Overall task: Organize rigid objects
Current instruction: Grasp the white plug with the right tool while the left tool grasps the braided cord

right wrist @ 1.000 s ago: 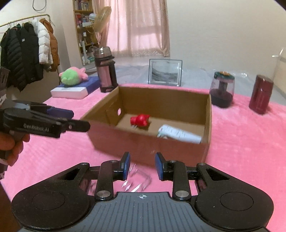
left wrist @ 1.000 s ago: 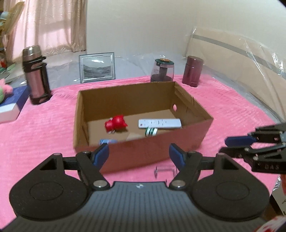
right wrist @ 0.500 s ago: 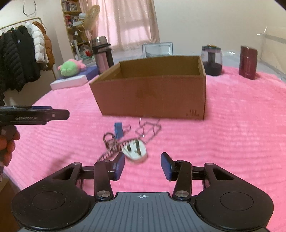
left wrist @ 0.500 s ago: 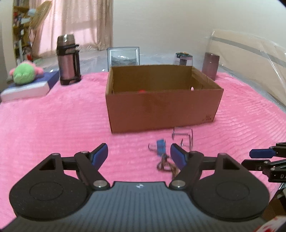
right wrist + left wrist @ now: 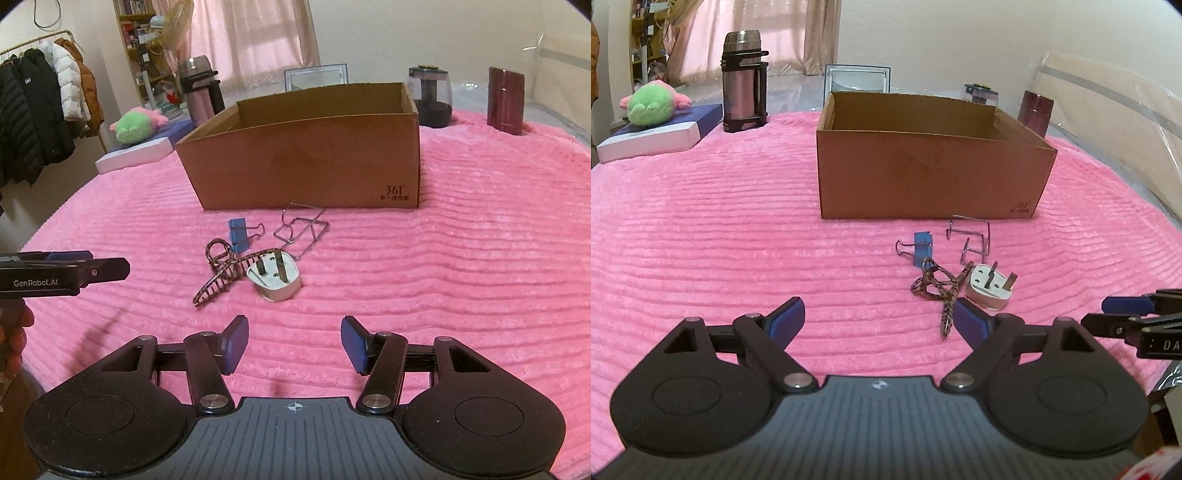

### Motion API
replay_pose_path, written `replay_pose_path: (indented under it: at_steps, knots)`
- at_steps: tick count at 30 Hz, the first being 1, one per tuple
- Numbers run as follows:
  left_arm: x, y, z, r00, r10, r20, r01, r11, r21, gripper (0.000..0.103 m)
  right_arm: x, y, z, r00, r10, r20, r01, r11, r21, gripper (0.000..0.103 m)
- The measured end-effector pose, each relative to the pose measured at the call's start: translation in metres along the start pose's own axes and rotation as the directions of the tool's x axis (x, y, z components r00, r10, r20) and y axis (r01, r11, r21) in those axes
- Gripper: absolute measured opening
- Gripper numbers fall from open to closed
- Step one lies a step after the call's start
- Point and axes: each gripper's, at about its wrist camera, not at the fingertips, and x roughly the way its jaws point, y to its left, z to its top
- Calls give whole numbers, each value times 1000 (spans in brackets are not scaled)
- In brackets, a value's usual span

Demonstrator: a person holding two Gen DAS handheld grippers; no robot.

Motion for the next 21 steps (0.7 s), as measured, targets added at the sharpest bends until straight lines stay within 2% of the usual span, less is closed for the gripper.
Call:
replay_pose_path:
  at_steps: [8,21]
  knots:
    - [7,-3,1,1000,-16,14,15,999,40,85,9,-2,-1,1000,-7,3,7,1000,4,53]
    - [36,-12,2,999,-44,-17,46,993,109,85,32,-1,1,1000,14,-9,-14,1000,-27,53]
